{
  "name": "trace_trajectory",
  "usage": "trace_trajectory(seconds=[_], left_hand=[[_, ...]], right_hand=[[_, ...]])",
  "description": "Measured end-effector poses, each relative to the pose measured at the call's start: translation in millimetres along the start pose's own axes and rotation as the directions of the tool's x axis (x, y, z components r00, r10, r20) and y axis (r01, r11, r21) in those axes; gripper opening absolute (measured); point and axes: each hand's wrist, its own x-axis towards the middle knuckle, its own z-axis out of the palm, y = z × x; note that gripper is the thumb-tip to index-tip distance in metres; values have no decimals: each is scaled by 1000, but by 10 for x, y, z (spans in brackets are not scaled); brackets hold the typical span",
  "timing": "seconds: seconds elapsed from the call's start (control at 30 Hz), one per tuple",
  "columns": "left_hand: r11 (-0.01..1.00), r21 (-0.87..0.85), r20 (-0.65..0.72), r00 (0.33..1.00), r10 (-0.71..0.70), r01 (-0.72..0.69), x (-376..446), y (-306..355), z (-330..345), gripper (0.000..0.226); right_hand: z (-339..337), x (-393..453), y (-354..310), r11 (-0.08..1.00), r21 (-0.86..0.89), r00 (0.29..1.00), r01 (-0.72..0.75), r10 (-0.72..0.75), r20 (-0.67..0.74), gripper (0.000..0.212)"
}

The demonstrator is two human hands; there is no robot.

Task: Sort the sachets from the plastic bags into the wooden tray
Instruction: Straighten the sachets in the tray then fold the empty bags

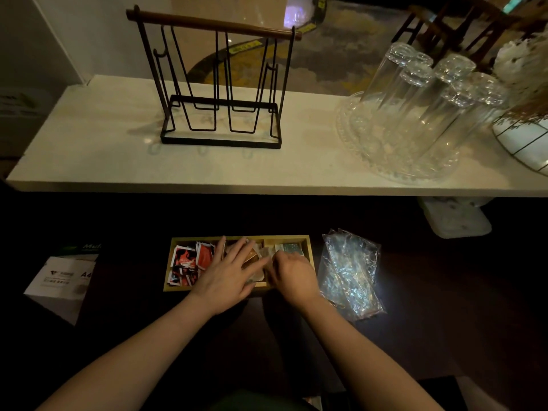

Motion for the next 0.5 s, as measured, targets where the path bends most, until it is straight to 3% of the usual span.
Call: trace_trajectory(seconds=[0.13, 0.3, 0.37, 0.5], left_hand=[[1000, 6, 60, 998, -18, 18, -12, 17, 27, 58], [999, -13, 98, 995, -29, 31, 25, 28, 44, 63], [999, -16, 57, 998, -37, 38, 94, 86, -26, 67], [998, -63, -3, 1000, -16, 16, 258, 131, -118, 69]], right_hand=[[-22, 106, 151, 955, 75, 958, -286, 285, 25, 22], [-88, 178, 244, 891, 231, 916, -391, 351, 193, 31], [-103, 182, 263, 871, 326, 929, -369, 335, 156, 27], [-64, 162, 207, 954, 251, 987, -161, 149, 68, 29]])
